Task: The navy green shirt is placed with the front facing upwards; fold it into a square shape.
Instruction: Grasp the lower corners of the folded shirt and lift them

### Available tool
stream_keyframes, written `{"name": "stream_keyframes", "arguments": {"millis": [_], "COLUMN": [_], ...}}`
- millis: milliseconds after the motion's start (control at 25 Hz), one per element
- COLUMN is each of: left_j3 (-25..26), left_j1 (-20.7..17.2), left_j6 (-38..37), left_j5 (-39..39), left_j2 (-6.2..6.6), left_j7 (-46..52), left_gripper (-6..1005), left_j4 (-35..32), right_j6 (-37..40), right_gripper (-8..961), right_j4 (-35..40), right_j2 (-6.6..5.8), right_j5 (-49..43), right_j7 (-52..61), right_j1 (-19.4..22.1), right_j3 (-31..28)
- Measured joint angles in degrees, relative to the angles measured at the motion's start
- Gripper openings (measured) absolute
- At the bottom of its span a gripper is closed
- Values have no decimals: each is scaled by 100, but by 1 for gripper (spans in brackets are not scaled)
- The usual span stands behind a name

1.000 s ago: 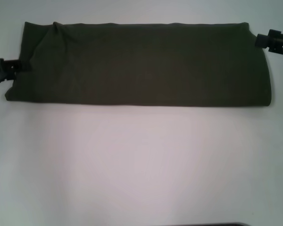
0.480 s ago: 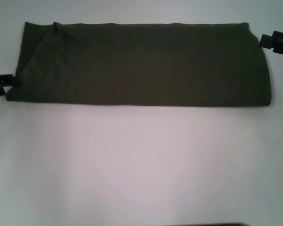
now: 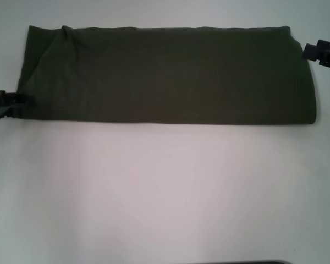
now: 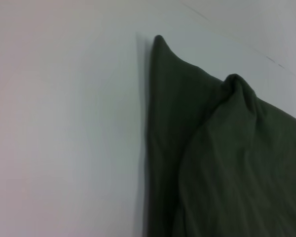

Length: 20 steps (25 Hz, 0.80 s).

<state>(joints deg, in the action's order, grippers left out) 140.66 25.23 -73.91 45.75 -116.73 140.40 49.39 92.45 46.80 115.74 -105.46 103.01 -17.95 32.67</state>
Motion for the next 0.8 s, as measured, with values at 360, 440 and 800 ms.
{"name": "stream_keyframes", "arguments": {"millis": [360,440,800], "left_j3": [-20,-21,-21], "left_j1": [34,38,187], "left_j6": [150,198,218], "left_j5": [-8,-8,-151], "left_j2": [-42,-37,-34], "left_j7": [27,51,57], "left_gripper": [662,662,663], "left_j4": [32,13,-127], "right_j6": [98,121,177], "right_gripper": [894,895,895], "right_j4": [-60,-69,-137], "right_j2": [1,5,4], "right_j5": [2,0,-1], "right_j7": [0,0,0], "right_j1": [47,47,47], "right_j3": [-112,-154,-201]}}
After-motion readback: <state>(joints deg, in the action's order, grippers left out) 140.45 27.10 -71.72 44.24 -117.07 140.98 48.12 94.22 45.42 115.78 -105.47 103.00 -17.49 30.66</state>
